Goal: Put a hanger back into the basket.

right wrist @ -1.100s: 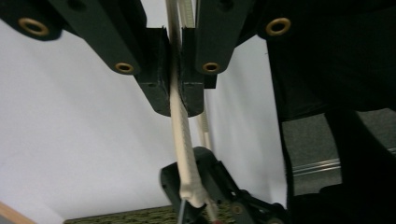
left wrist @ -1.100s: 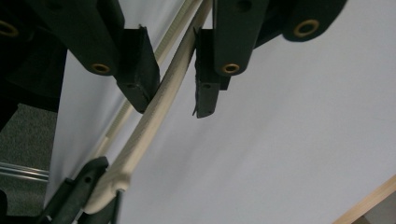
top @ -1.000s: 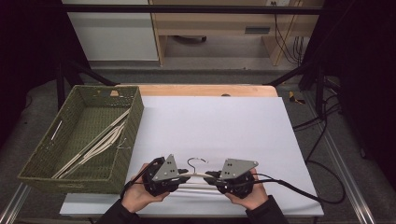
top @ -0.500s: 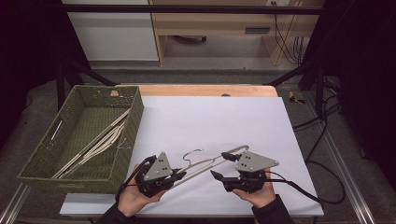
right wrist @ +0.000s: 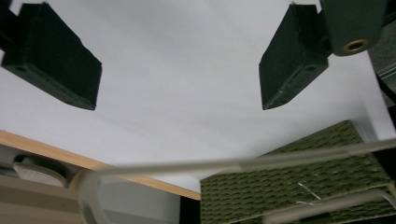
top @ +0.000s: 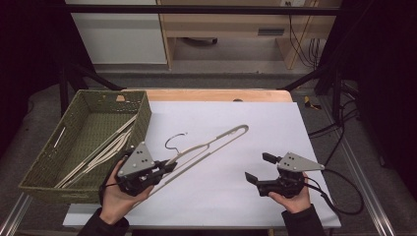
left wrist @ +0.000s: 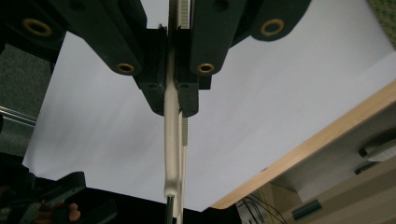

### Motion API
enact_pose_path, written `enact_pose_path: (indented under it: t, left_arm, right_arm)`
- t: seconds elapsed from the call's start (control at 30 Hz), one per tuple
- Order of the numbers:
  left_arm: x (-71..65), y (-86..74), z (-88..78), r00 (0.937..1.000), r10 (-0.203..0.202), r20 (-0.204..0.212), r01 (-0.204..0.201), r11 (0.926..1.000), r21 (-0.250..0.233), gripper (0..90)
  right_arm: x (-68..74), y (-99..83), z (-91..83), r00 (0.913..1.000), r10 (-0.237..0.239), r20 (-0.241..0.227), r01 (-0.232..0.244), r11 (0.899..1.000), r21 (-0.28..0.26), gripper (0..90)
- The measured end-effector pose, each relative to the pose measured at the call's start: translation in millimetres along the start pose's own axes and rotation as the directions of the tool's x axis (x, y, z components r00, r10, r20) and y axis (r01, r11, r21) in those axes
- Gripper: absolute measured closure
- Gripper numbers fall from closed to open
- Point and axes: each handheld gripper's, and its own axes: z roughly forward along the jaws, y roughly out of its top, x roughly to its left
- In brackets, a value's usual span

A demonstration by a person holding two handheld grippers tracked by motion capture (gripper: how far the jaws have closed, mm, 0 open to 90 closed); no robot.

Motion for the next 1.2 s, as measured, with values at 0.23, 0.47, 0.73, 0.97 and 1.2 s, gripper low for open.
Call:
enact_pose_path:
  t: [0.23,0.47,0.73,0.97,1.2]
  left_arm:
    - [28.4,17.3,-25.8,0.999,-0.001,-0.045,0.0,0.9999,-0.013,86.0]
    - [70.6,19.9,-52.8,0.9923,-0.013,-0.123,0.011,0.9997,-0.022,86.0]
    - [114.5,8.5,-75.6,0.9711,-0.029,-0.237,0.029,0.9996,-0.004,86.0]
    - [145.6,-10.4,-84.8,0.9488,-0.034,-0.314,0.045,0.9986,0.028,86.0]
    - [172.7,-40.7,-88.7,0.9313,-0.025,-0.364,0.054,0.9959,0.072,86.0]
  right_arm:
    - [-10.3,-5.4,-5.7,0.9989,0.03,0.035,-0.03,1.0,0.001,9.0]
    - [-18.3,-7.5,-11.9,0.9949,0.066,0.076,-0.065,0.998,-0.016,6.1]
    - [-23.5,-9.0,-16.8,0.9916,0.081,0.1,-0.079,0.997,-0.024,5.7]
    - [-26.0,-9.6,-18.4,0.9904,0.082,0.111,-0.079,0.997,-0.025,5.2]
    - [-26.3,-10.2,-17.8,0.9909,0.072,0.113,-0.071,0.997,-0.014,5.0]
